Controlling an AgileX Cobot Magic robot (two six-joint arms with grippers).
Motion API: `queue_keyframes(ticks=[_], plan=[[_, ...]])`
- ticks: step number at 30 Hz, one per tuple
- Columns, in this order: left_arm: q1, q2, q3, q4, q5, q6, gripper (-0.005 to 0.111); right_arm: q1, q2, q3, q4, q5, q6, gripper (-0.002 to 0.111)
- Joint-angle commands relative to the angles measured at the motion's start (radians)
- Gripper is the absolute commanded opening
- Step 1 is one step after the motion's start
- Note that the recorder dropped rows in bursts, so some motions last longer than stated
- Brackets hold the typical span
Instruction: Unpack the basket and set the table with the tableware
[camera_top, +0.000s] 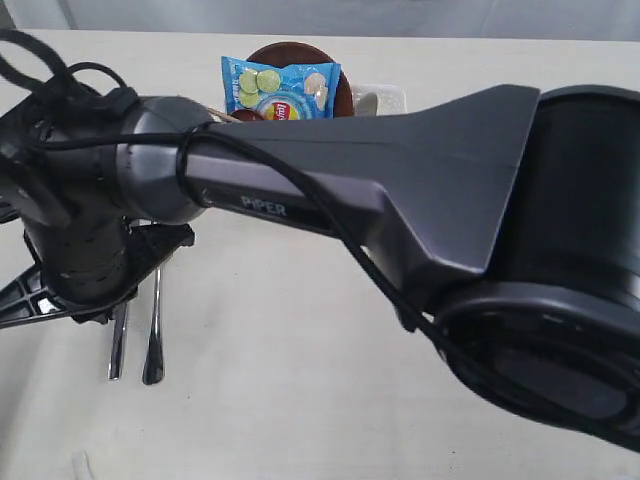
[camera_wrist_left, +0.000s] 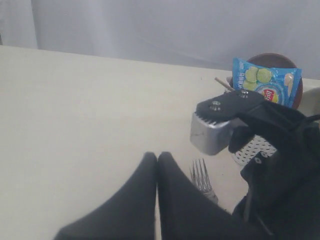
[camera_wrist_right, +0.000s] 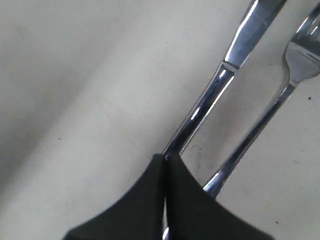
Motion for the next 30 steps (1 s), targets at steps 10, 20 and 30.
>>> queue_keyframes(ticks=[10,20,30], plan=[[0.001,-0.004,0.003,-0.001,-0.011,0.001,0.000,0.005,0.056,0.001,-0.057,0.082,-0.025,-0.001],[0.001,-0.004,0.003,-0.001,-0.011,0.001,0.000,0.005,0.060,0.001,-0.013,0.056,-0.053,-0.001],[0.001,-0.004,0.003,-0.001,-0.011,0.001,0.000,0.005,0.091,0.001,0.000,0.056,-0.046,-0.001]])
